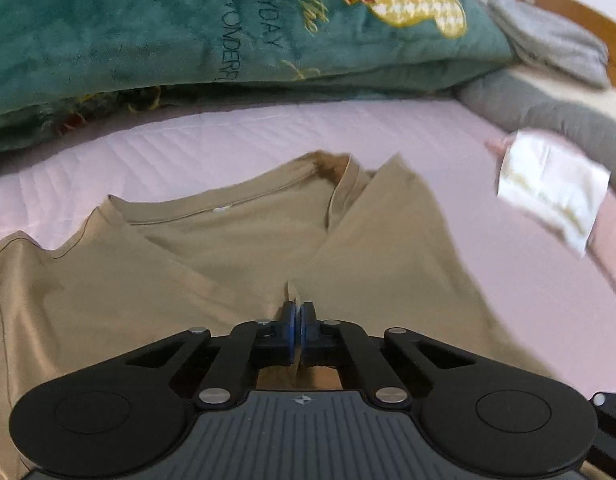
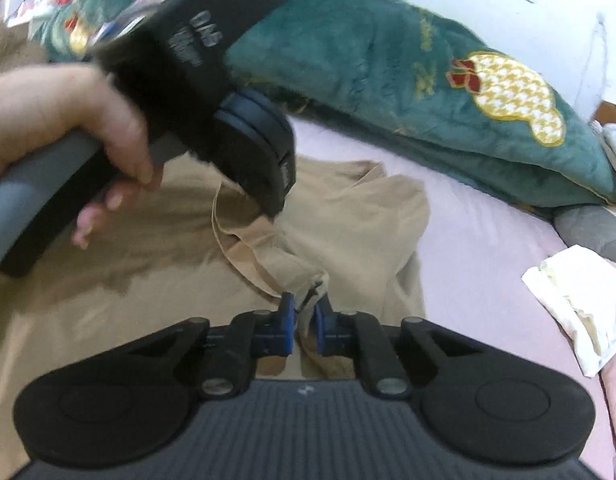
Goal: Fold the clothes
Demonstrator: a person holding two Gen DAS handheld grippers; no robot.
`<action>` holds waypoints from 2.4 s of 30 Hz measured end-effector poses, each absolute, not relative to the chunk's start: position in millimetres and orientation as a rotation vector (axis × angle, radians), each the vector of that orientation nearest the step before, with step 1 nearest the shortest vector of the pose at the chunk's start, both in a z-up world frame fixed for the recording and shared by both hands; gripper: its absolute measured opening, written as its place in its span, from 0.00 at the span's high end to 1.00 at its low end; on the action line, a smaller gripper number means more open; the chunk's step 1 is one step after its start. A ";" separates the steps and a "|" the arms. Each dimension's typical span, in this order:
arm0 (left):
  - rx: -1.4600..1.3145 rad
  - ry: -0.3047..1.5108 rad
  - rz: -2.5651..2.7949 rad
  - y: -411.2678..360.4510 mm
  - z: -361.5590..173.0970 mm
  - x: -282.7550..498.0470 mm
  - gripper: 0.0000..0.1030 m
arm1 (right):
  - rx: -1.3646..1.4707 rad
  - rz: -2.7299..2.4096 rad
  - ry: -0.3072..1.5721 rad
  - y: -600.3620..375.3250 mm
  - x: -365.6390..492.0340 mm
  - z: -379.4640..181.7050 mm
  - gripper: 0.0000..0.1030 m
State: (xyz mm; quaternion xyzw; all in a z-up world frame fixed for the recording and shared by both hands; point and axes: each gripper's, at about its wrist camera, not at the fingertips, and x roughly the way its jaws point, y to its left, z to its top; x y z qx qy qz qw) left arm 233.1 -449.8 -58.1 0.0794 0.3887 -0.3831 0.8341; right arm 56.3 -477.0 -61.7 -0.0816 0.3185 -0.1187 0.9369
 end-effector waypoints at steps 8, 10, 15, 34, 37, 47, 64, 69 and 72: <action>0.086 0.723 -0.943 -508.3 -0.5 219.0 0.98 | 0.028 -0.456 0.552 -579.4 41.3 -23.2 0.89; 0.073 0.709 -0.986 -524.0 11.2 211.6 0.95 | 0.089 -0.543 0.553 -615.9 28.3 -23.1 0.89; -0.014 0.722 -1.032 -525.0 13.7 193.0 0.93 | 0.278 -0.710 0.633 -699.0 -13.9 -43.5 0.88; 0.203 0.722 -0.594 -311.5 -74.7 78.7 0.37 | 0.044 -0.514 0.710 -619.2 83.8 -25.8 0.10; 0.261 0.641 -0.612 -303.8 -82.4 68.0 0.33 | -0.015 -0.545 0.773 -617.3 95.0 -48.6 0.31; 0.200 0.621 -0.622 -306.0 -96.7 73.5 0.29 | 0.008 -0.833 0.775 -725.9 95.6 -2.6 0.80; 0.162 0.659 -0.586 -188.0 -15.8 -16.0 0.26 | 0.221 -0.548 0.851 -498.7 -227.8 -8.2 0.06; 0.227 0.678 -0.488 -130.3 -19.3 -57.2 0.26 | 0.413 -0.562 0.843 -498.8 -271.2 -40.9 0.07; 0.213 0.742 -0.480 -115.8 -32.9 -75.0 0.26 | 0.485 -0.546 0.829 -496.3 -280.4 -51.8 0.06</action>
